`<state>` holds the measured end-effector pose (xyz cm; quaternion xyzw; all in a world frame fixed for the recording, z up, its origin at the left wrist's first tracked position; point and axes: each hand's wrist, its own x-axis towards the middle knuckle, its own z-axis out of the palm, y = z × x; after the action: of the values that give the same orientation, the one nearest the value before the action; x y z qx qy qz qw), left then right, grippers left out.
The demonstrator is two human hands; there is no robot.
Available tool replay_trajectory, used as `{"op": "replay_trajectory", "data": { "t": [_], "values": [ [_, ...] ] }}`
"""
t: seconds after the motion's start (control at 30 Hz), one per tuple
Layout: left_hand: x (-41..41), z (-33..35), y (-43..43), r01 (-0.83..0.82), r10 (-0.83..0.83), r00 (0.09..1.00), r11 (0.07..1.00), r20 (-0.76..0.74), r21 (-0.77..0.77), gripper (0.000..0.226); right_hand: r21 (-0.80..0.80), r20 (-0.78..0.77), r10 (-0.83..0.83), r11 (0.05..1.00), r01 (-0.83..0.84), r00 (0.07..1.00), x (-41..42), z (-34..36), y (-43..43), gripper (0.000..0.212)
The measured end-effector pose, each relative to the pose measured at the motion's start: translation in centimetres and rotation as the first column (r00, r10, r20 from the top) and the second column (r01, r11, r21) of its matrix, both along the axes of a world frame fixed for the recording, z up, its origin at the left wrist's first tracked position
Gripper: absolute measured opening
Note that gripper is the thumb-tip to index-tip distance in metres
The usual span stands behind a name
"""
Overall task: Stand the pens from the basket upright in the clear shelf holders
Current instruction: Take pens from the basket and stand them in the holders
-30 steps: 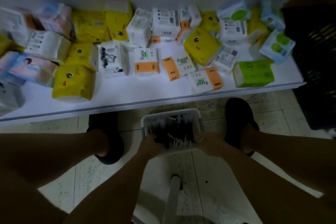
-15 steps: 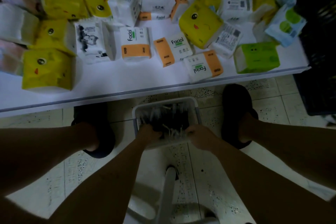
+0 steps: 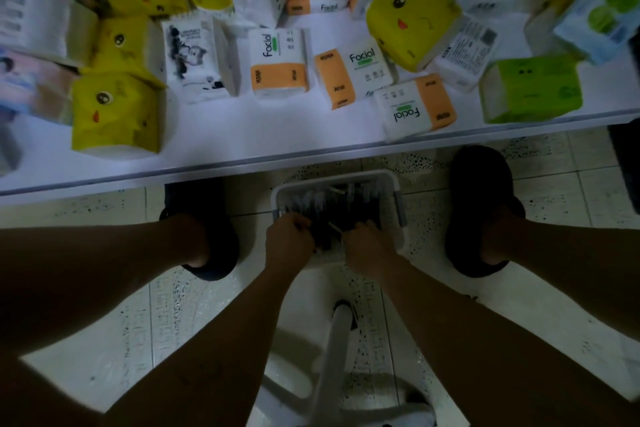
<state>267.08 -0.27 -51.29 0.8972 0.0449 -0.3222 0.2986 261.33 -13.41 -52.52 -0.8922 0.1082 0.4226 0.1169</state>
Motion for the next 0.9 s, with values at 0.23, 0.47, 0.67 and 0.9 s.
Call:
{"op": "replay_trajectory", "data": {
  "t": [0.23, 0.47, 0.67, 0.9],
  "values": [
    [-0.8, 0.6, -0.4, -0.096, 0.067, 0.973, 0.988, -0.223, -0.121, 0.012, 0.054, 0.119, -0.360, 0.933, 0.356, 0.925, 0.3, 0.9, -0.1, 0.026],
    [-2.2, 2.1, -1.1, -0.074, 0.045, 0.991, 0.971, -0.128, -0.228, 0.022, 0.193, 0.256, -0.765, 0.640, 0.744, 0.591, -0.5, 4.0, -0.8, 0.021],
    [-2.1, 5.5, -1.1, -0.128, 0.079, 0.982, 0.948, -0.174, -0.290, 0.027, 0.431, 0.026, -0.919, 0.366, 0.825, 0.394, -0.7, 6.9, -0.4, 0.032],
    [-2.3, 9.3, -0.2, -0.160, 0.117, 0.985, 0.896, -0.128, -0.414, 0.030, 0.536, -0.022, -0.907, 0.344, 0.771, 0.420, -2.0, 11.4, 0.3, 0.013]
  ]
}}
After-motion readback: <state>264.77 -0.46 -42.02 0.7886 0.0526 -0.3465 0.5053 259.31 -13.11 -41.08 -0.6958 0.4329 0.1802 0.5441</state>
